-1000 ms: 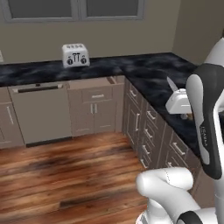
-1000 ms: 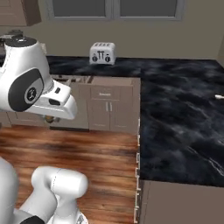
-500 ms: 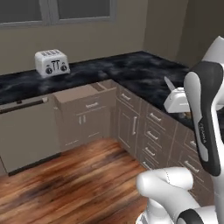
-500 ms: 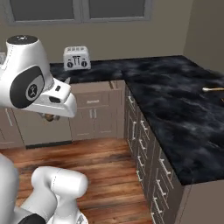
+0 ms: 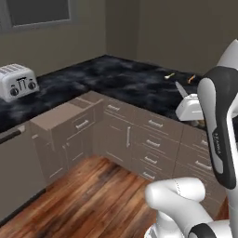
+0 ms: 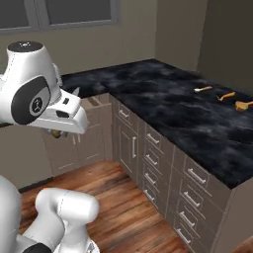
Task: Pick up the metallic utensils from the counter and place them in the open drawer. Make sure not to pick up any wooden utensils.
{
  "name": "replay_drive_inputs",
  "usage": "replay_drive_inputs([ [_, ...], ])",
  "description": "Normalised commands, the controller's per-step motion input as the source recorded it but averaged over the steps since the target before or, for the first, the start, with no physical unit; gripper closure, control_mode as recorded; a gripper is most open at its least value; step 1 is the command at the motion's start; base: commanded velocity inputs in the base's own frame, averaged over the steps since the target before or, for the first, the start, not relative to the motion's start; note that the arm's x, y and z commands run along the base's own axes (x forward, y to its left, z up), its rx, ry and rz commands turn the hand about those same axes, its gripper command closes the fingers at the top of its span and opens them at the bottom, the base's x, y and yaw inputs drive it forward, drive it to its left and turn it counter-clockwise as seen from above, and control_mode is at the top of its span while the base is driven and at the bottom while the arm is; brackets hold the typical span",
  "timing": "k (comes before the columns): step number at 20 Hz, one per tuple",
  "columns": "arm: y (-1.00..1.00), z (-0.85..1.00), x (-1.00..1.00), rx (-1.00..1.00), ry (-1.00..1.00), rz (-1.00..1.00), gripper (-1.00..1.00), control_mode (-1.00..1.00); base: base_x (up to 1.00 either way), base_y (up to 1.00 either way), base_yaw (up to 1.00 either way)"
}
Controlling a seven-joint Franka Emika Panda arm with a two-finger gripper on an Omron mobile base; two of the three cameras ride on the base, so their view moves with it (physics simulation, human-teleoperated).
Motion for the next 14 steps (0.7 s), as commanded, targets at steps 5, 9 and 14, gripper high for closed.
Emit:
replay_drive_inputs([
  [5, 0.00, 0.00, 0.00, 0.00, 0.00, 0.00, 1.00, 1.00, 0.38, 1.00, -0.54],
  [9, 0.00, 0.00, 0.00, 0.00, 0.00, 0.00, 1.00, 1.00, 0.31, 0.93, -0.64],
  [14, 0.00, 0.00, 0.00, 0.00, 0.00, 0.00, 1.00, 1.00, 0.20, 0.99, -0.54],
])
